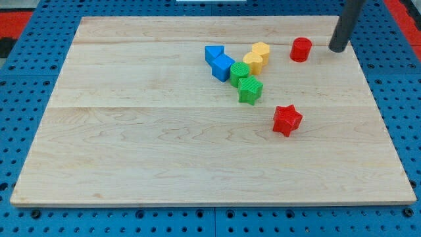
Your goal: Move the red circle closer to the yellow hexagon
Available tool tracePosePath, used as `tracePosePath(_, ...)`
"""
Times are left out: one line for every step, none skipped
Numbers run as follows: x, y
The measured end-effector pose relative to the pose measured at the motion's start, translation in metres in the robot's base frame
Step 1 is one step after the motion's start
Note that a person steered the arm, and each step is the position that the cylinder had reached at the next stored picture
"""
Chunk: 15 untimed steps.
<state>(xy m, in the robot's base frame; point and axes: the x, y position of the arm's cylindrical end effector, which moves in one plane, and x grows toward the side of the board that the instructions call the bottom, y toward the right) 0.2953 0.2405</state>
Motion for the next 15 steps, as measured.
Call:
tracePosePath(0.0,-0.026)
tracePosePath(0.0,-0.05)
tracePosePath(0.0,-0.06)
tracePosePath(0.012,-0.058)
tracePosePath(0.042,-0.059)
tracePosePath(0.046,-0.065)
tracePosePath(0.039,-0.065)
tracePosePath(0.031,-0.065)
tracePosePath(0.02,-0.065)
tracePosePath(0.011,-0.065)
tracePosePath(0.002,-0.065)
tracePosePath(-0.008,-0.065)
tracePosePath(-0.014,-0.066)
tracePosePath(-0.015,-0.067)
tracePosePath(0.011,-0.057)
